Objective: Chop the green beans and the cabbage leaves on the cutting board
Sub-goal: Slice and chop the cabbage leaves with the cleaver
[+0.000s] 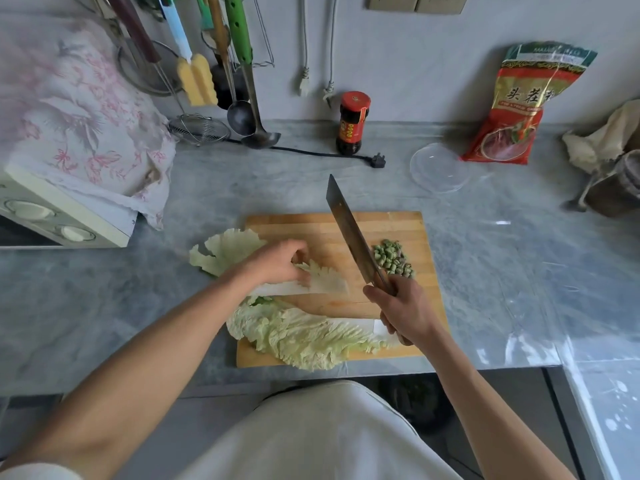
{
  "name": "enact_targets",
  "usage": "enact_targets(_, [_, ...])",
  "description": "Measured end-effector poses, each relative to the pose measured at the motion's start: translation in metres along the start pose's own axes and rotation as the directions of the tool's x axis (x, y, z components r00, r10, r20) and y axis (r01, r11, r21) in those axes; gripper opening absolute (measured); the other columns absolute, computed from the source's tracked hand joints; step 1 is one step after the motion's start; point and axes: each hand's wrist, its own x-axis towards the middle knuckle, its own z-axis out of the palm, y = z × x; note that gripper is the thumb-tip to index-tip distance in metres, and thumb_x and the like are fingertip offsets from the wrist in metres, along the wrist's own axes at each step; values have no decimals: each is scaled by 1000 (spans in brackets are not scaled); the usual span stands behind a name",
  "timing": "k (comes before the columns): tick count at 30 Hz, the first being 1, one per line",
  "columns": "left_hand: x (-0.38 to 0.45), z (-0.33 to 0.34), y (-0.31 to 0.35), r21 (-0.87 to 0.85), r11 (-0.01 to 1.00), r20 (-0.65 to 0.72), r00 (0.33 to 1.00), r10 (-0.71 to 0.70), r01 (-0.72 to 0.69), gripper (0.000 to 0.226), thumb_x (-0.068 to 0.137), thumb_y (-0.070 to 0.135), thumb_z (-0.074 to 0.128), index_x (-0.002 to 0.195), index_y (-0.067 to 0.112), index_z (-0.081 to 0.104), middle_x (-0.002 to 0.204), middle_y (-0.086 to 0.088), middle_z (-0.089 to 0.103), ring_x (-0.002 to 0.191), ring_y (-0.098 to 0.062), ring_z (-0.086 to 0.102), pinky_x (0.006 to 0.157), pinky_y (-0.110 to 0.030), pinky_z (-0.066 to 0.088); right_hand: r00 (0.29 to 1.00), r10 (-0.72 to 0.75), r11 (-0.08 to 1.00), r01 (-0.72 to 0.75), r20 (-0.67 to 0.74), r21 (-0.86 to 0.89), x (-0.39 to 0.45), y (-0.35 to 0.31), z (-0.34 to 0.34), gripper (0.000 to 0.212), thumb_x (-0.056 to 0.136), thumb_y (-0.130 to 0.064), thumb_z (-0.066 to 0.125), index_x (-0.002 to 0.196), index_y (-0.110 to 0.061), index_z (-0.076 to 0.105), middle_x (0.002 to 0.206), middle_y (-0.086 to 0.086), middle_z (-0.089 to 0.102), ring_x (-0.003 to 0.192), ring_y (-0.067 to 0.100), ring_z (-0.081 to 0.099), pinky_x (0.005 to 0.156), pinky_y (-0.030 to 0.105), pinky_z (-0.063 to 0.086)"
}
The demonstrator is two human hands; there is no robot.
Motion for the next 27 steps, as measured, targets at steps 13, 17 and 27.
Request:
enact_targets(13, [8, -48, -8, -151, 973, 64, 984, -164, 172, 52, 86, 32, 77, 132, 16, 60, 138, -3, 57, 122, -20, 55, 97, -29, 41, 997, -54, 998, 55, 61, -18, 20, 5, 8, 38, 94, -38, 61, 83, -1, 60, 50, 9, 59, 41, 26, 54, 43, 49, 48])
enact_targets(17, [-10, -72, 1, -76, 979, 127, 976, -179, 190, 35, 84, 38, 76, 115, 26, 65, 110, 11, 64, 101, -12, 61, 88, -32, 47, 990, -79, 997, 76, 120, 29, 34, 2, 6, 38, 94, -36, 62, 84, 1, 61, 51, 8, 59, 40, 21, 53, 44, 37, 46])
enact_targets(27, [-4, -21, -6, -286, 937, -210, 941, -265, 200, 36, 86, 10, 70, 119, 23, 66, 126, 3, 61, 112, -15, 57, 94, -30, 46, 969, -139, 990, 133, 204, 42, 46, 9, 0, 52, 98, -47, 55, 85, 3, 62, 53, 10, 60, 41, 21, 54, 43, 34, 47])
